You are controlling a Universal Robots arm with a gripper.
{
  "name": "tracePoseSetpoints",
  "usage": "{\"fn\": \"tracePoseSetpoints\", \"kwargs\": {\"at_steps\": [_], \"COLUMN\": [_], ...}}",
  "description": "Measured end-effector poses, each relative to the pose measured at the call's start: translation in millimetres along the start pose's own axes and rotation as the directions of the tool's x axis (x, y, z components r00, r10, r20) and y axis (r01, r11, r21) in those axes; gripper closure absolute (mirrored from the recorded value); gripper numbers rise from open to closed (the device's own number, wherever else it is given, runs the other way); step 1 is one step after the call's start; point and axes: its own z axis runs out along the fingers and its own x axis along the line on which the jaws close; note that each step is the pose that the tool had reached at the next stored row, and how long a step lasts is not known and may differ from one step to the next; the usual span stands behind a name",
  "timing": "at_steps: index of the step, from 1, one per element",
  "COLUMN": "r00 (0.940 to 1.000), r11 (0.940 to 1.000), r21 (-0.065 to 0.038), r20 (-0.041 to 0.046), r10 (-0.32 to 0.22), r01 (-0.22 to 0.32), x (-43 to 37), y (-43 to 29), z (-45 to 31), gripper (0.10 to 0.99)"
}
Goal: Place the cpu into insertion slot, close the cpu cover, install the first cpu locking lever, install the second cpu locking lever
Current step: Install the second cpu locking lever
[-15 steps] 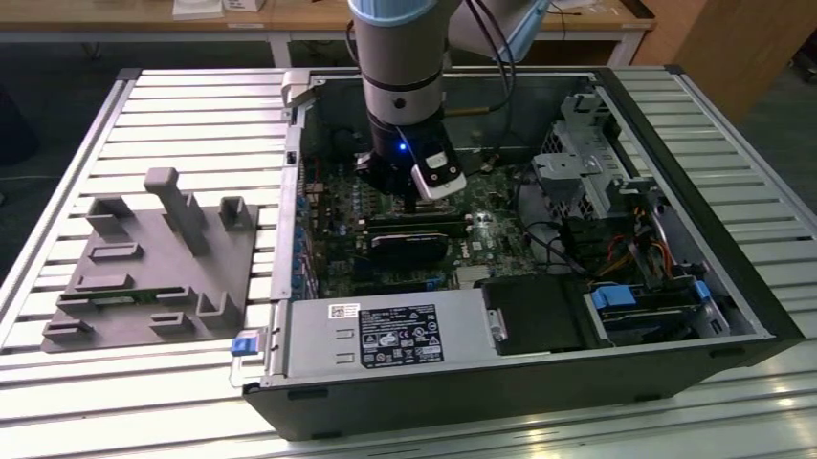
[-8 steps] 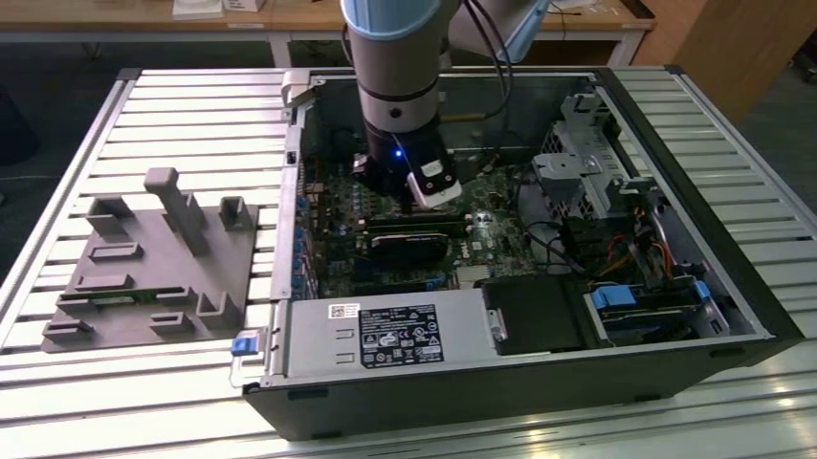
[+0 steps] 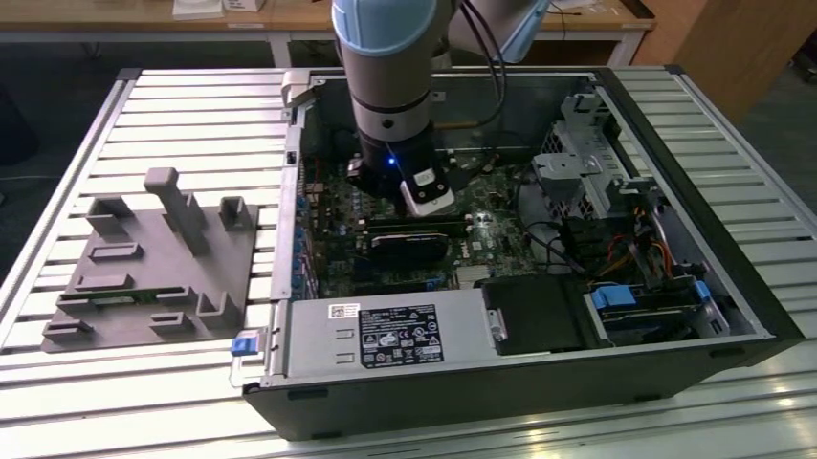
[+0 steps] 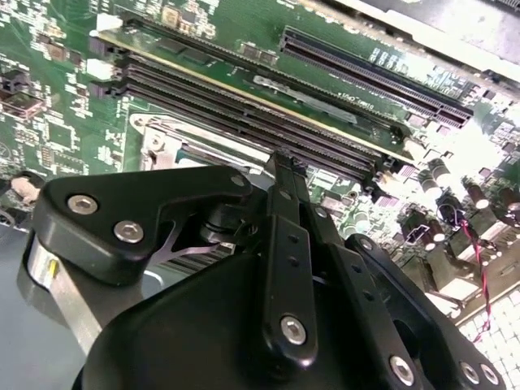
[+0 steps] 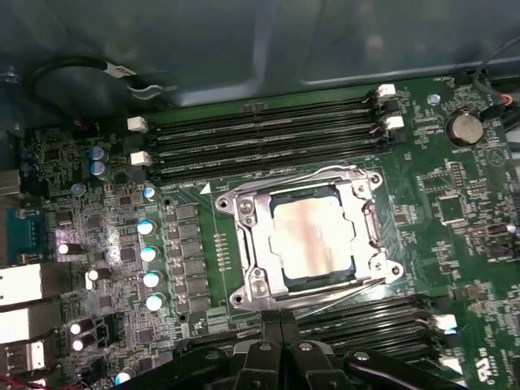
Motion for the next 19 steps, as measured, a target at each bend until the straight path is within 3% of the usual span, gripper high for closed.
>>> {"fn": "tracePoseSetpoints", "kwargs": {"at_steps": [6,10,14,19], "r00": [1.0,1.0,1.0,0.9999], "r11": [0.9999,0.9994,0.9992,0.9975], "r21": [-0.017,-0.034,-0.041,-0.07], "r20": [-0.0031,-0.0062,-0.0076,-0.0129], "r10": [0.002,0.003,0.004,0.007], "r01": [-0.002,-0.003,-0.004,-0.008], "x": [4.7,6.7,9.2,16.0], "y": [-2.7,-3.8,-5.4,-7.6], "z": [5.3,8.2,10.6,12.2], "gripper": [0.98,0.98,0.98,0.98]}}
